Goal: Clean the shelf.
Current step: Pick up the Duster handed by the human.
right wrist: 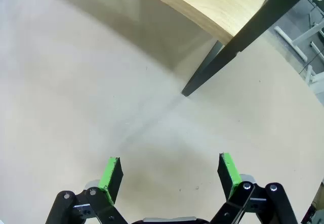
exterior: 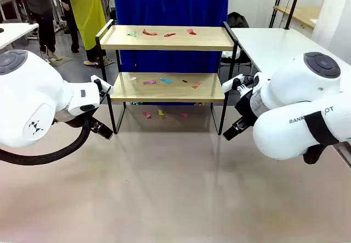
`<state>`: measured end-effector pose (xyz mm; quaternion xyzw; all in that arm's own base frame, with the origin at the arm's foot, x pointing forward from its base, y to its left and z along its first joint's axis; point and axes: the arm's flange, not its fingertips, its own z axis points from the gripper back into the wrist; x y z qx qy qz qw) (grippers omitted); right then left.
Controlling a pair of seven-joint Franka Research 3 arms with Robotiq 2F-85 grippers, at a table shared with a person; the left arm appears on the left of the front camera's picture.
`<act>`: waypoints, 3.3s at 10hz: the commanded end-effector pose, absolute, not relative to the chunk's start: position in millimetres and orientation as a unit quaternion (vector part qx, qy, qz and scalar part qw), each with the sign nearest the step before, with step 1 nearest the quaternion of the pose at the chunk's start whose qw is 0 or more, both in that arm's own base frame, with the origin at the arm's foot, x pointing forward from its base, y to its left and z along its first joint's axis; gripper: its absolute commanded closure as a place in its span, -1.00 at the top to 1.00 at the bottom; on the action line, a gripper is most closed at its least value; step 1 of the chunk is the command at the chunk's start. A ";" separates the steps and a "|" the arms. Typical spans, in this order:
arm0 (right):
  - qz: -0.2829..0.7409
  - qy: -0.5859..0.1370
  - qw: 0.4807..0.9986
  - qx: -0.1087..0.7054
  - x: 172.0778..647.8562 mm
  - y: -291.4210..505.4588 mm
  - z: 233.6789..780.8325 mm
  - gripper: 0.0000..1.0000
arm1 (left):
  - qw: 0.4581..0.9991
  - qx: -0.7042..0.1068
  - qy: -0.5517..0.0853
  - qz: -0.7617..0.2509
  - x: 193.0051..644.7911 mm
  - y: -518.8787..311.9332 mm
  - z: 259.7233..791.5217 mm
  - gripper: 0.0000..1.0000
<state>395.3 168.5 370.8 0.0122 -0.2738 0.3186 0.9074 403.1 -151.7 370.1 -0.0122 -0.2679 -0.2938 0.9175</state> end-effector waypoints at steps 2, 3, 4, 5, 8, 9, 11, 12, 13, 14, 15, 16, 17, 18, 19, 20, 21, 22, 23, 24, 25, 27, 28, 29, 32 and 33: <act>0.319 -0.274 0.907 0.012 395.3 168.5 370.9 1.00 | 0.917 -0.012 -0.268 -0.294 403.1 -151.8 370.3 1.00; 0.319 -0.274 0.907 0.012 395.3 168.5 370.9 1.00 | 0.917 -0.012 -0.268 -0.294 403.1 -151.8 370.3 1.00; 0.319 -0.274 0.907 0.012 395.3 168.5 370.9 1.00 | 0.917 -0.012 -0.268 -0.294 403.1 -151.8 370.3 1.00; 0.319 -0.274 0.907 0.012 395.3 168.5 370.9 1.00 | 0.917 -0.012 -0.268 -0.294 403.1 -151.8 370.3 1.00; 0.319 -0.274 0.907 0.012 395.3 168.5 370.9 1.00 | 0.917 -0.012 -0.268 -0.294 403.1 -151.8 370.3 1.00; 0.319 -0.274 0.907 0.012 395.3 168.5 370.9 1.00 | 0.917 -0.012 -0.268 -0.294 403.1 -151.8 370.3 1.00; 0.314 -0.304 0.899 0.018 396.7 160.7 402.8 1.00 | 0.912 -0.038 -0.276 -0.300 399.8 -142.2 394.8 1.00; 0.311 -0.324 0.893 0.028 395.0 149.1 426.7 1.00 | 0.907 -0.060 -0.284 -0.304 399.7 -128.7 414.8 1.00; 0.306 -0.340 0.889 0.036 393.5 132.6 444.0 1.00 | 0.902 -0.092 -0.284 -0.313 400.9 -113.1 434.8 1.00; 0.297 -0.354 0.885 0.052 393.6 112.2 457.0 1.00 | 0.894 -0.110 -0.291 -0.323 403.6 -94.6 453.7 1.00; 0.305 -0.369 0.875 0.074 392.7 87.7 466.7 1.00 | 0.882 -0.128 -0.295 -0.345 405.8 -73.9 466.1 1.00; 0.319 -0.385 0.861 0.092 396.7 55.5 474.0 1.00 | 0.862 -0.151 -0.301 -0.380 414.5 -47.5 477.1 1.00; 0.333 -0.391 0.851 0.107 403.1 27.4 475.1 1.00 | 0.837 -0.167 -0.304 -0.424 426.3 -25.0 481.6 1.00; 0.350 -0.395 0.840 0.128 412.0 3.5 471.1 1.00 | 0.813 -0.187 -0.307 -0.458 439.6 -6.2 483.8 1.00; 0.367 -0.399 0.827 0.146 421.8 -16.7 464.6 1.00 | 0.787 -0.214 -0.315 -0.485 454.8 8.1 484.4 1.00; 0.375 -0.400 0.821 0.160 430.5 -31.6 456.5 1.00 | 0.771 -0.230 -0.318 -0.501 468.1 17.0 482.5 1.00; 0.372 -0.405 0.819 0.163 434.9 -37.3 448.3 1.00 | 0.757 -0.236 -0.332 -0.511 472.6 17.4 478.4 1.00; 0.351 -0.398 0.838 0.131 407.9 -19.6 461.7 1.00 | 0.789 -0.199 -0.329 -0.479 434.8 17.4 491.8 1.00; 0.351 -0.398 0.838 0.131 407.9 -19.6 461.7 1.00 | 0.789 -0.199 -0.329 -0.479 434.8 17.4 491.8 1.00; 0.351 -0.398 0.838 0.131 407.9 -19.6 461.7 1.00 | 0.789 -0.199 -0.329 -0.479 434.8 17.4 491.8 1.00; 0.351 -0.398 0.838 0.131 407.9 -19.6 461.7 1.00 | 0.789 -0.199 -0.329 -0.479 434.8 17.4 491.8 1.00; 0.351 -0.398 0.838 0.131 407.9 -19.6 461.7 1.00 | 0.791 -0.192 -0.322 -0.483 442.1 18.1 491.1 1.00; 0.364 -0.396 0.833 0.133 410.8 -19.3 463.2 1.00 | 0.791 -0.205 -0.329 -0.474 464.6 25.7 487.3 1.00; 0.388 -0.389 0.818 0.171 432.6 -35.7 455.7 1.00 | 0.779 -0.232 -0.344 -0.470 486.4 39.3 481.3 1.00; 0.441 -0.408 0.766 0.230 471.7 -65.8 425.3 1.00 | 0.715 -0.276 -0.399 -0.504 524.5 72.4 462.6 1.00; 0.443 -0.424 0.747 0.258 480.9 -77.1 416.4 1.00 | 0.696 -0.291 -0.424 -0.501 534.9 88.3 452.6 1.00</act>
